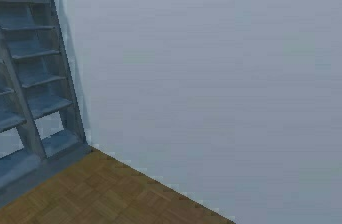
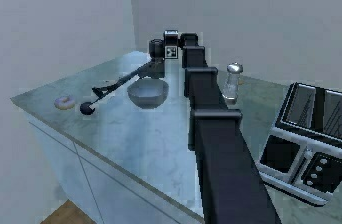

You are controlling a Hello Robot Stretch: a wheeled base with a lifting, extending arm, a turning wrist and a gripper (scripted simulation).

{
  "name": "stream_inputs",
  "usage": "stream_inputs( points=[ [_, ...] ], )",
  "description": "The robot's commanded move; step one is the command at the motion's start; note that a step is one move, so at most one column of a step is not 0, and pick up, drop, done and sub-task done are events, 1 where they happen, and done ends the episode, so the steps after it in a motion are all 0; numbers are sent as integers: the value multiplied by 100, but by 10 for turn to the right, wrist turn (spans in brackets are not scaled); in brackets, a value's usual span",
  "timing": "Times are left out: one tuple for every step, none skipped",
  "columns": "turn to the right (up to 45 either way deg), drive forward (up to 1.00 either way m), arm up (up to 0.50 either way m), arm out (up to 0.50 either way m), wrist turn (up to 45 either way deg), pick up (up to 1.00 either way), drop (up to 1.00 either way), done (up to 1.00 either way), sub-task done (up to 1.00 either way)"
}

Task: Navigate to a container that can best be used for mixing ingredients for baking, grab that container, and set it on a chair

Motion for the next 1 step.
stream_inputs(
  points=[
    [0,0,0,0,450,0,0,0,0]
  ],
)
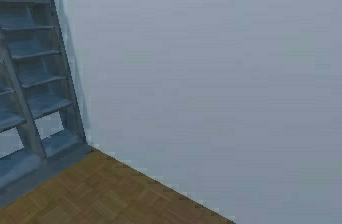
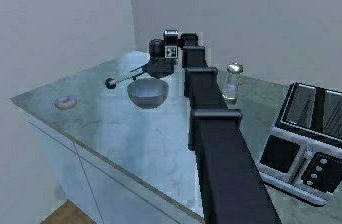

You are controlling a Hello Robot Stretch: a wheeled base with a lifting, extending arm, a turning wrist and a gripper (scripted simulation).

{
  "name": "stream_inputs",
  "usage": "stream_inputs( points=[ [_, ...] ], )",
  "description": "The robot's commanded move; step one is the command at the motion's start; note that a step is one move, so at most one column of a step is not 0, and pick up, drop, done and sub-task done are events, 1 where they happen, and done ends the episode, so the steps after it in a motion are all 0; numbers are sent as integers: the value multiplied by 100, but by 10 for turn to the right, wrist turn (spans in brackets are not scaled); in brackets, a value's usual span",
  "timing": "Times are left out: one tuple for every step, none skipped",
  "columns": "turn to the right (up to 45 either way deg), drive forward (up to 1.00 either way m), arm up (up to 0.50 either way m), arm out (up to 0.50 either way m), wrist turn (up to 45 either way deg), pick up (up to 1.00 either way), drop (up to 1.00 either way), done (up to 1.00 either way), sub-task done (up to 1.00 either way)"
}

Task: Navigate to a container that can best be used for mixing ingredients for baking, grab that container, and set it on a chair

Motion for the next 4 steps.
stream_inputs(
  points=[
    [0,0,0,0,180,0,0,0,0],
    [0,0,-12,0,0,0,0,0,0],
    [0,0,0,0,0,100,0,0,0],
    [0,0,10,0,0,0,0,0,0]
  ],
)
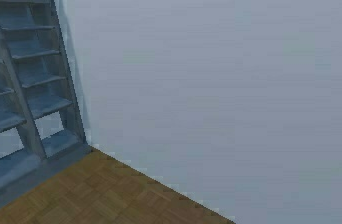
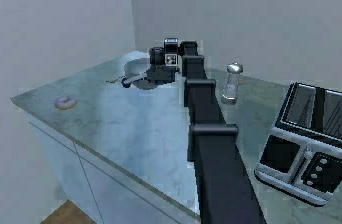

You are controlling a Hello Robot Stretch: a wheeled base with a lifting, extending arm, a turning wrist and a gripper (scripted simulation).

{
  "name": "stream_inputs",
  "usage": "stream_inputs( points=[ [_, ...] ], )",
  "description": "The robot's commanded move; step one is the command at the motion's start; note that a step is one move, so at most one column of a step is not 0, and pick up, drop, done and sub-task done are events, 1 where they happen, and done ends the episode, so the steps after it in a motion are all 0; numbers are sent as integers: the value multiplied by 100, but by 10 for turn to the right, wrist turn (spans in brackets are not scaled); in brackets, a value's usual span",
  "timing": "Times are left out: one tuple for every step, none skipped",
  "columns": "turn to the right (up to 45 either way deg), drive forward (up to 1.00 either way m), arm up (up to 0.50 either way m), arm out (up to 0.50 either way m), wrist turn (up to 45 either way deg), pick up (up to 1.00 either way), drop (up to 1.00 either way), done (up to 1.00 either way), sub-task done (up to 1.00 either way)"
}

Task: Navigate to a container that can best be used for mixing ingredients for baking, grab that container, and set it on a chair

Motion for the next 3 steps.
stream_inputs(
  points=[
    [0,0,2,0,0,0,0,0,0],
    [0,0,0,0,-450,0,0,0,0],
    [0,0,0,0,-450,0,0,0,0]
  ],
)
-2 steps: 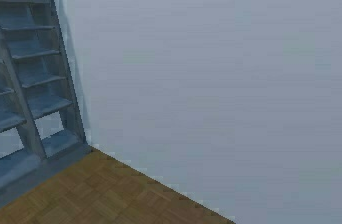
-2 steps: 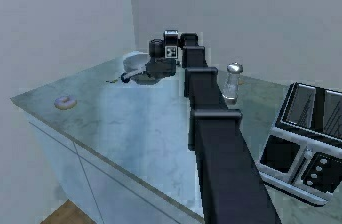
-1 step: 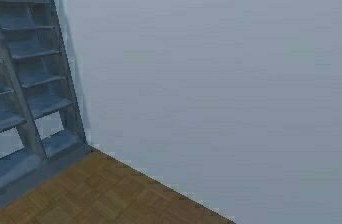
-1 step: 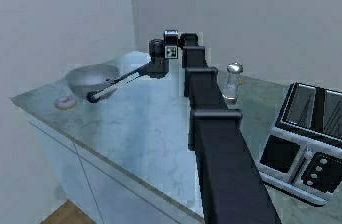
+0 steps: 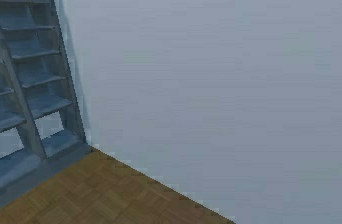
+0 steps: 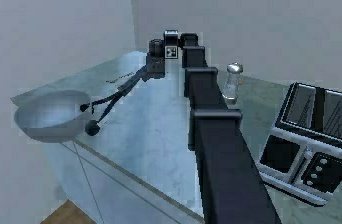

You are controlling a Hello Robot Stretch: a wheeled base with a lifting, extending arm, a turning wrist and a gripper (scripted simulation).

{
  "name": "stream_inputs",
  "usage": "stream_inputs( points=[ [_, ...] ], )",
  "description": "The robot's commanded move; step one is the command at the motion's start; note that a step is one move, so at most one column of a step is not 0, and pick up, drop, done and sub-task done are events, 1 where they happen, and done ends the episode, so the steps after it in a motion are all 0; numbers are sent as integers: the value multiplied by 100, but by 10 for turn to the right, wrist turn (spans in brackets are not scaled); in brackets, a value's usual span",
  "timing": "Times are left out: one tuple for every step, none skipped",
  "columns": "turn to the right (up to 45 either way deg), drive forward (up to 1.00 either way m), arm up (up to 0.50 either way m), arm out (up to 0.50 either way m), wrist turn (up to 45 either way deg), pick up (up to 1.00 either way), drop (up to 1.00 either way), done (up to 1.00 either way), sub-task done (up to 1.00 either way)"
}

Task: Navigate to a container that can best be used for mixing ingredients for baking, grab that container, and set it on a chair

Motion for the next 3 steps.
stream_inputs(
  points=[
    [0,0,0,0,-120,0,0,0,0],
    [0,0,0,-42,0,0,0,0,0],
    [-450,0,0,0,0,0,0,0,0]
  ],
)
